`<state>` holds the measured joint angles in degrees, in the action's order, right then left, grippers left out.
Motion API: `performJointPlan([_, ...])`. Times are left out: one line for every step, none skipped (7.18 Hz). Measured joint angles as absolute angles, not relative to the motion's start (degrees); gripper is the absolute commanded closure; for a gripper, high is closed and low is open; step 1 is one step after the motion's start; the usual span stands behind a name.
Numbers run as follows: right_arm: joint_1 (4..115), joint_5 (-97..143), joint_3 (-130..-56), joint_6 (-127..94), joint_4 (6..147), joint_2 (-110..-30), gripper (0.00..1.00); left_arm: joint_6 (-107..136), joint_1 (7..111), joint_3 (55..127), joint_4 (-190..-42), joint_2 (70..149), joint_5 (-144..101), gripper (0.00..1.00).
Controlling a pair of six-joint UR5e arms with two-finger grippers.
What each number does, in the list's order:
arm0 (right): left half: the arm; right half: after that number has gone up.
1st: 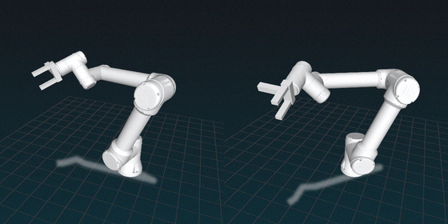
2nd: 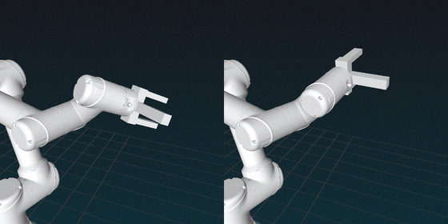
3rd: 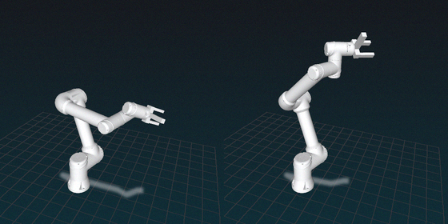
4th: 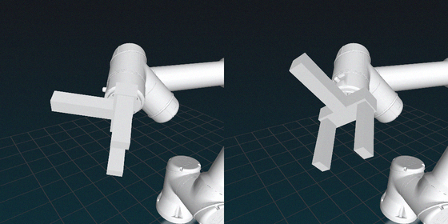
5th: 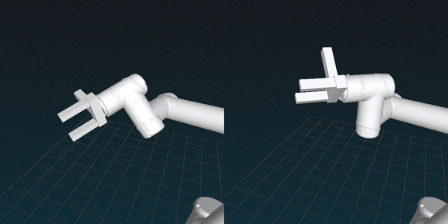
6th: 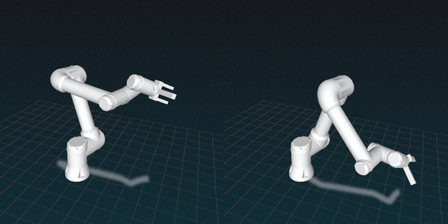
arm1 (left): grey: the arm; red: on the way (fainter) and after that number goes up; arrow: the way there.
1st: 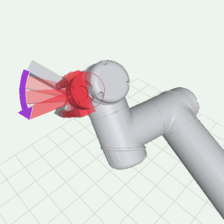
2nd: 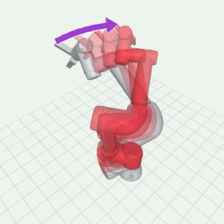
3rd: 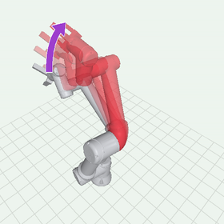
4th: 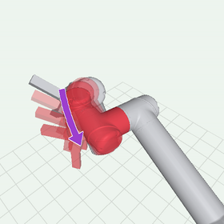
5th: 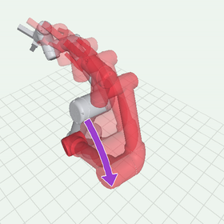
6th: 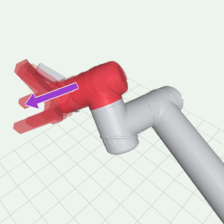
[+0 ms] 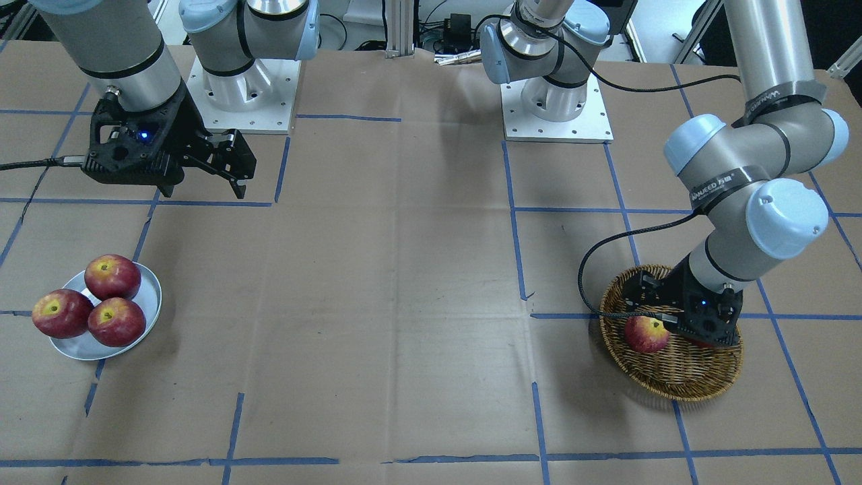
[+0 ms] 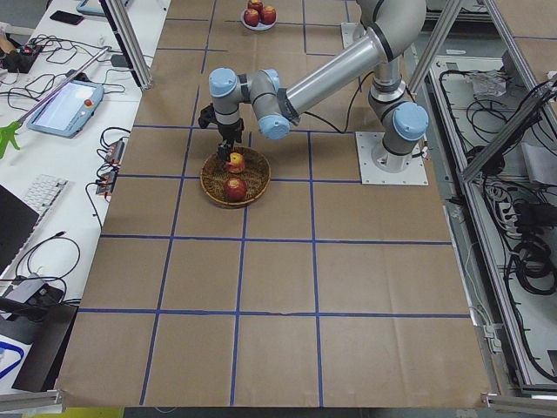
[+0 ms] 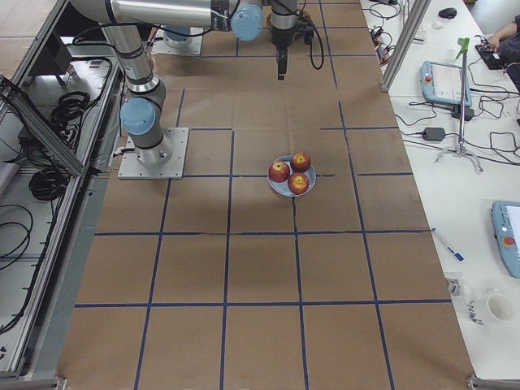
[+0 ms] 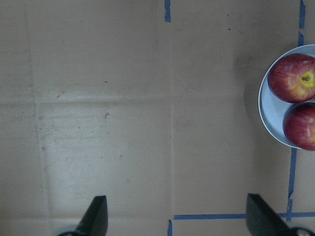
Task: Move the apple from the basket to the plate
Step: 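Close the left gripper on the yellow-red apple in the basket, then lift the apple with the left gripper and carry it toward the table center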
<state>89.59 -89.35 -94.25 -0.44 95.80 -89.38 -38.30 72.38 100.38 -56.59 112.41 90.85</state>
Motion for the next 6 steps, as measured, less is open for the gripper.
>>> performJointPlan([89.57,-89.32,-94.25,-0.44,95.8,-89.38,0.0,-38.76,72.35,100.32,-55.53,113.87,90.86,0.01])
performJointPlan([89.56,-89.31,-94.25,-0.44,95.8,-89.38,0.0,-39.05,72.31,100.3,-55.01,115.18,90.87,0.02])
performJointPlan([89.56,-89.3,-94.25,-0.44,95.8,-89.38,0.0,-39.34,72.28,100.2,-54.64,116.1,90.88,0.12])
performJointPlan([89.56,-89.3,-94.23,-0.44,95.8,-89.38,0.0,-39.71,72.16,100.15,-54.38,116.74,90.88,0.28])
performJointPlan([89.56,-89.3,-94.22,-0.44,95.8,-89.39,0.0,-40.1,72.01,100.17,-54.25,117.16,90.88,0.4])
performJointPlan([89.56,-89.3,-94.22,-0.44,95.8,-89.39,0.0,-40.33,71.94,100.21,-54.23,117.36,90.88,0.43])
